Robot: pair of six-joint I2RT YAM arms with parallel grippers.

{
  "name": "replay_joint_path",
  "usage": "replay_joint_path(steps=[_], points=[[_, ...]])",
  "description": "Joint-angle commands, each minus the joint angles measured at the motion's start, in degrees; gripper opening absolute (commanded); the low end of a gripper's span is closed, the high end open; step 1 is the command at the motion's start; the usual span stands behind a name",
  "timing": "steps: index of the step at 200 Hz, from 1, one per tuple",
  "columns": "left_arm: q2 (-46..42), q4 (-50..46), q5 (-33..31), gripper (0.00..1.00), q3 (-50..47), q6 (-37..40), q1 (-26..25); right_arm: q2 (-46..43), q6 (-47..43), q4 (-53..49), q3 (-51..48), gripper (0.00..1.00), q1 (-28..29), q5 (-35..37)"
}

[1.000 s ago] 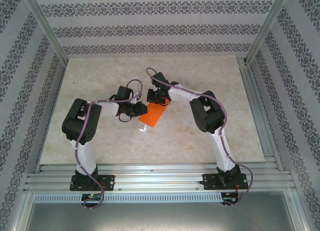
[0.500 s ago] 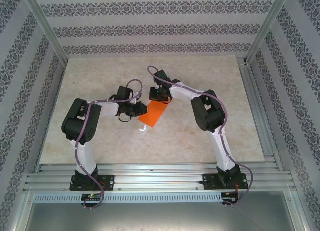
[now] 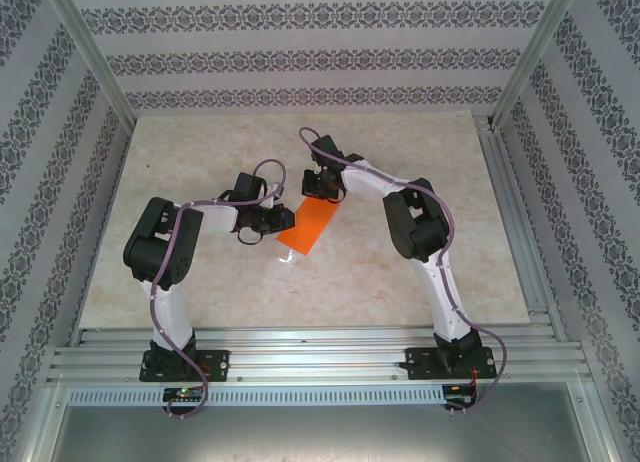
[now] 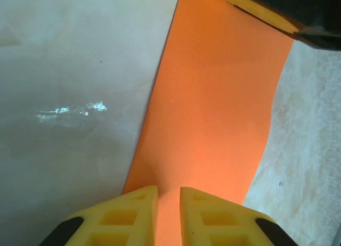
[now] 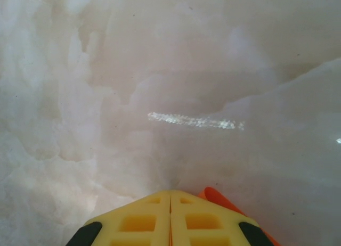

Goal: Fold a paper plane with a square sheet of paper (fold left side to right side)
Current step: First fold in half a square sheet of paper at the center of the table.

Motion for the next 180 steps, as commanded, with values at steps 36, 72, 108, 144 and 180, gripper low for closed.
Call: replay_joint_path(steps=[36, 72, 108, 144, 180], points=[[2.6, -4.9, -5.7, 0.20, -3.4, 1.8, -0.3, 2.9, -1.5, -1.6, 2.9, 0.08, -3.8, 5.1], [2.5, -5.0, -5.5, 0.20, -3.3, 1.8, -0.3, 3.9, -1.9, -2.6, 4.8, 0.08, -4.6, 5.3], [1.6, -5.0, -4.0, 0.21, -3.0, 1.6, -0.3, 1.4, -3.6, -3.7, 6.5, 0.11, -6.0, 5.0], [-2.1, -5.2, -0.5, 0.25, -0.5, 0.2, -0.3, -8.6, -6.8, -2.9, 0.0, 0.26, -7.0, 6.0], [-8.3, -8.6, 1.9, 0.35, 4.5, 0.1, -0.1, -21.0, -5.2, 4.0, -16.8, 0.36, -7.2, 2.9]])
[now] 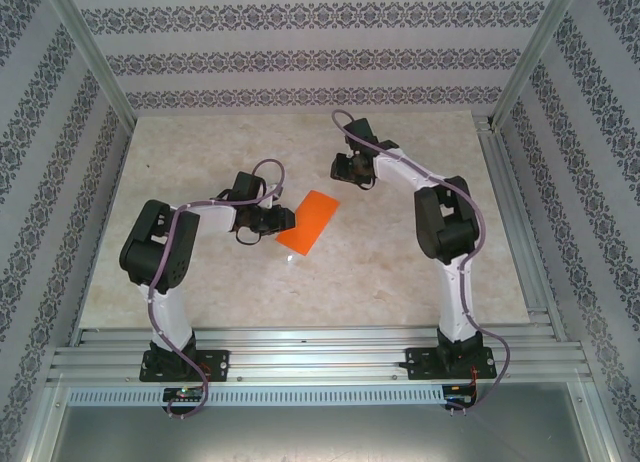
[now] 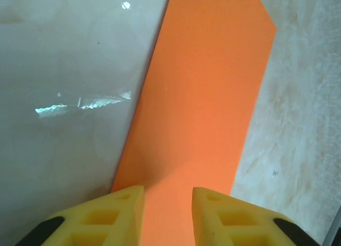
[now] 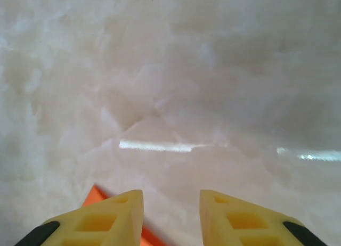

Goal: Fold a paper plane with a square sheet of paper (fold left side to right side)
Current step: First fold in half a square sheet of paper at the center of the table, then rotate the square sheet of paper at the center of the table.

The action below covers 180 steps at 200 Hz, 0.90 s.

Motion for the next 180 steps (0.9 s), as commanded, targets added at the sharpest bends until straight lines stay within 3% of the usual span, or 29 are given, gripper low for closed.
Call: replay_joint_path(steps=[1, 59, 180], points=[[-5.7, -4.5, 1.6, 0.36, 4.2, 0.2, 0.0, -9.2, 0.6, 5.9, -8.8, 0.36, 0.3, -1.9], [-11.4, -13.2, -4.7, 0.62, 4.0, 3.0, 2.3, -17.5, 11.5, 22.0, -29.6, 0.40, 2.7, -10.9], [-4.4, -8.4, -2.1, 0.64, -1.5, 1.7, 3.1, -8.1, 15.9, 20.5, -27.3, 0.47, 6.3, -8.6]])
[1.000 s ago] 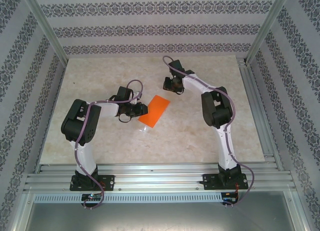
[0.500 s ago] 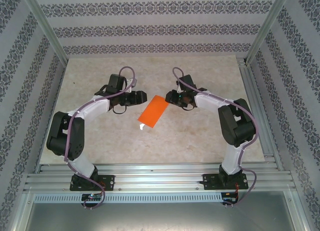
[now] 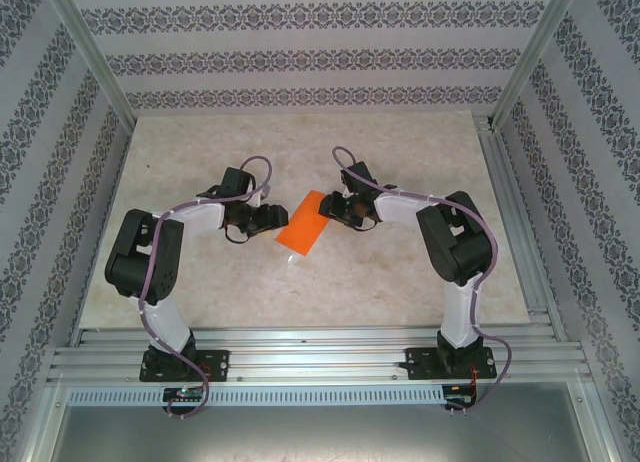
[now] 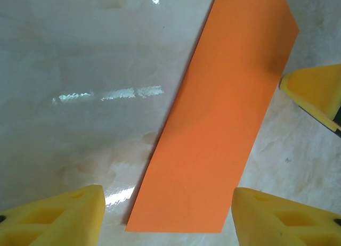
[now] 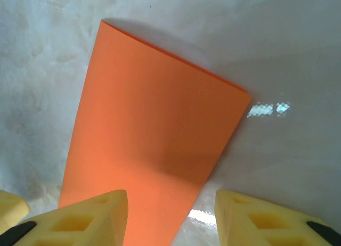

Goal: Fold a paper plane with a square sheet of paper (fold left side to right side)
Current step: Rotate the square sheet of paper at the center of the table.

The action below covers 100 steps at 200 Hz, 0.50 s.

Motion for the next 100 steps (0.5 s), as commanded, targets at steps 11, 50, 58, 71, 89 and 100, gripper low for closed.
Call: replay_joint_path(steps=[11, 50, 58, 71, 89, 100], points=[[1.7, 2.6, 2.7, 0.63, -1.4, -0.1, 0.2, 2.8, 1.1, 0.7, 2.6, 0.47, 0.8, 0.4], [2.1, 2.6, 3.2, 0.58, -2.4, 0.3, -0.1, 4.8, 0.7, 0.1, 6.3, 0.44, 0.8, -0.2], [2.1, 2.6, 3.3, 0.56, -2.6, 0.2, -0.2, 5.3, 0.7, -0.1, 7.1, 0.43, 0.9, -0.4], [2.0, 2.7, 3.5, 0.56, -3.0, 0.2, -0.6, 6.0, 0.7, 0.1, 8.2, 0.43, 0.9, -0.6], [2.2, 2.9, 4.3, 0.55, -3.4, 0.0, -1.4, 7.0, 0.5, 0.4, 9.8, 0.42, 0.7, -1.1], [2.3, 3.2, 4.6, 0.55, -3.7, -0.2, -1.9, 7.6, 0.4, 0.4, 10.8, 0.42, 0.6, -1.4]])
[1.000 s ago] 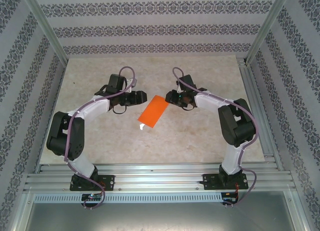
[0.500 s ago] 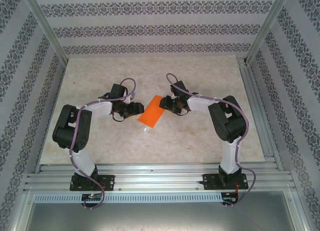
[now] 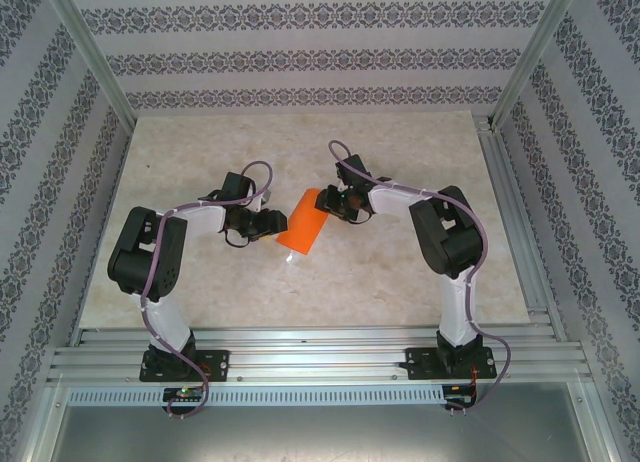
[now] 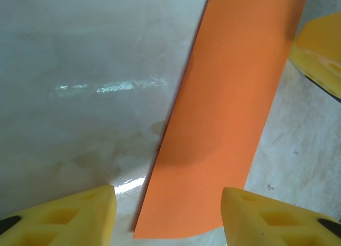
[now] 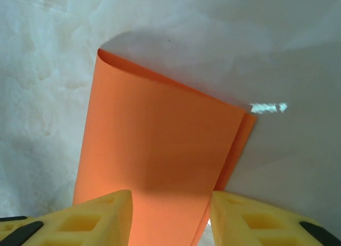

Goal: Fold a paper plane with a square sheet of paper (fold left side to right side)
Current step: Rotate the square sheet of paper at the center of the table.

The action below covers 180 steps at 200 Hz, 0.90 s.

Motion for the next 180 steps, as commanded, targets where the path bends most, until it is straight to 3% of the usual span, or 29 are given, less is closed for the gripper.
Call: replay_joint_path(steps=[1, 82, 146, 180], points=[[0.8, 0.8, 2.5, 0.55, -1.8, -0.2, -1.8, 2.6, -0.2, 3.3, 3.3, 0.42, 0.5, -0.8], [-3.8, 3.8, 1.3, 0.55, -6.8, -4.5, -6.6, 2.0, -0.7, 5.2, 4.5, 0.38, -1.1, -5.0], [-7.6, 0.1, -3.1, 0.57, -5.7, -3.5, -7.5, -2.1, 1.4, 6.2, -2.6, 0.39, -0.3, -5.8], [-12.4, -7.1, -9.5, 0.60, -3.7, 1.0, -7.4, -3.7, 4.9, 9.6, -5.6, 0.38, 0.8, -7.4]])
